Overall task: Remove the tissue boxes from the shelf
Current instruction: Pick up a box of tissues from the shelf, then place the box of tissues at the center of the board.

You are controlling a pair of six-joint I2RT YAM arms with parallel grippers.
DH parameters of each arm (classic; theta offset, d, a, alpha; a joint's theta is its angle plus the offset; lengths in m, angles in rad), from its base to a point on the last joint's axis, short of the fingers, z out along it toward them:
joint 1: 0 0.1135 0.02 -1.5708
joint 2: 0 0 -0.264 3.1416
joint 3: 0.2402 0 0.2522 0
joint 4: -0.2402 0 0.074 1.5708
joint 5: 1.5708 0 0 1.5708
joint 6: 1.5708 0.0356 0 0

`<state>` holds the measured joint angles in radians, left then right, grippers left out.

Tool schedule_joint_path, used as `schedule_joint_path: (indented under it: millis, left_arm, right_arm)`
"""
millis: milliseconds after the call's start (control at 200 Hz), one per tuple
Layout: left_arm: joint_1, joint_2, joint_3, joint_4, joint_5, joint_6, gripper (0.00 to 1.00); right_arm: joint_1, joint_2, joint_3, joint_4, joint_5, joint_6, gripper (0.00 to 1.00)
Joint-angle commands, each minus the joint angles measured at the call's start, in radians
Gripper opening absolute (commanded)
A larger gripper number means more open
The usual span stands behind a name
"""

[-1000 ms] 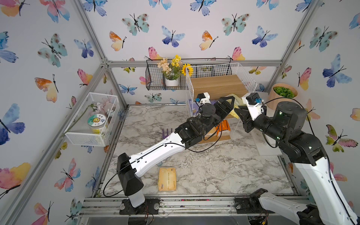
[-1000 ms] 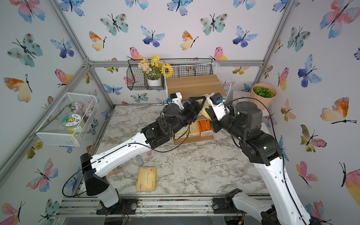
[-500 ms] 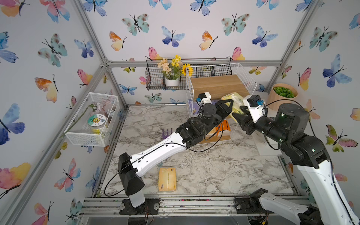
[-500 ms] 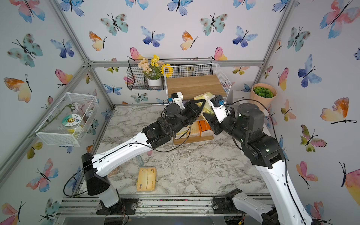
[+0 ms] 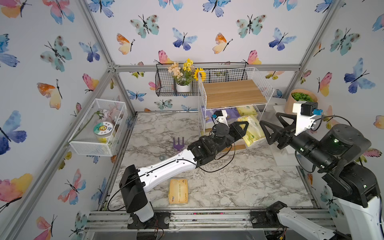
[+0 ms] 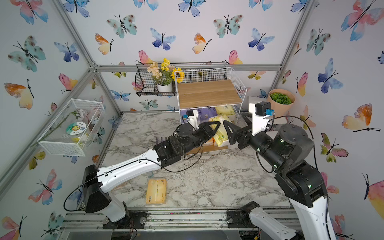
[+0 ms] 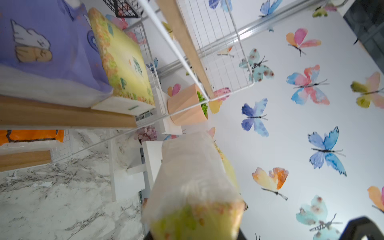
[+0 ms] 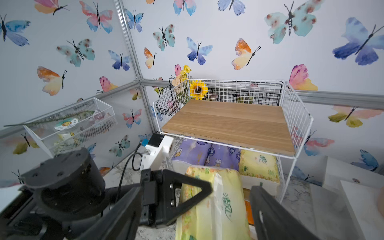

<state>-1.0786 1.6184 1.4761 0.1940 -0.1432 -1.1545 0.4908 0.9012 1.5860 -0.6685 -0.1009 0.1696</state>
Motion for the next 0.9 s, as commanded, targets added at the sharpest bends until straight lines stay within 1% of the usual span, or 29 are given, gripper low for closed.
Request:
schedule_joint_path:
  millis: [0, 150, 280, 395, 526, 561, 616, 736, 806, 896]
  left_arm:
    - [-0.028, -0.114, -0.107, 0.126, 0.095, 0.097, 0.27]
    - [-0.057, -0.246, -0.302, 0.209, 0.119, 0.183, 0.26]
    - [-0.057, -0.350, -0.452, 0.232, 0.135, 0.240, 0.26]
    - [-0.048, -0.440, -0.594, 0.271, 0.134, 0.259, 0.25]
    - [-0.017, -0.515, -0.722, 0.309, 0.170, 0.261, 0.24]
    - [0.005, -0.528, -0.758, 0.332, 0.201, 0.239, 0.24]
    - [0.044, -0.544, -0.823, 0.394, 0.257, 0.185, 0.23]
    - [0.121, -0.581, -0.952, 0.540, 0.339, 0.089, 0.23]
    - [0.145, -0.608, -1.010, 0.593, 0.368, 0.070, 0.23]
    - [0.168, -0.636, -1.057, 0.614, 0.409, 0.070, 0.24]
  right_arm:
    - [0.003, -0.034, -0.078, -0.002, 0.035, 0.163, 0.84]
    - [0.003, -0.084, -0.197, -0.018, 0.062, 0.215, 0.84]
    - [0.003, -0.126, -0.326, 0.009, 0.020, 0.269, 0.84]
    - [0.003, -0.162, -0.437, 0.032, -0.037, 0.309, 0.85]
    - [0.003, -0.177, -0.561, 0.078, -0.148, 0.348, 0.86]
    - [0.003, -0.177, -0.590, 0.097, -0.177, 0.354, 0.86]
    - [0.003, -0.173, -0.648, 0.135, -0.260, 0.360, 0.86]
    - [0.003, -0.184, -0.789, 0.270, -0.410, 0.414, 0.86]
    - [0.003, -0.202, -0.872, 0.364, -0.469, 0.452, 0.86]
    - [0.003, -0.211, -0.973, 0.503, -0.555, 0.517, 0.86]
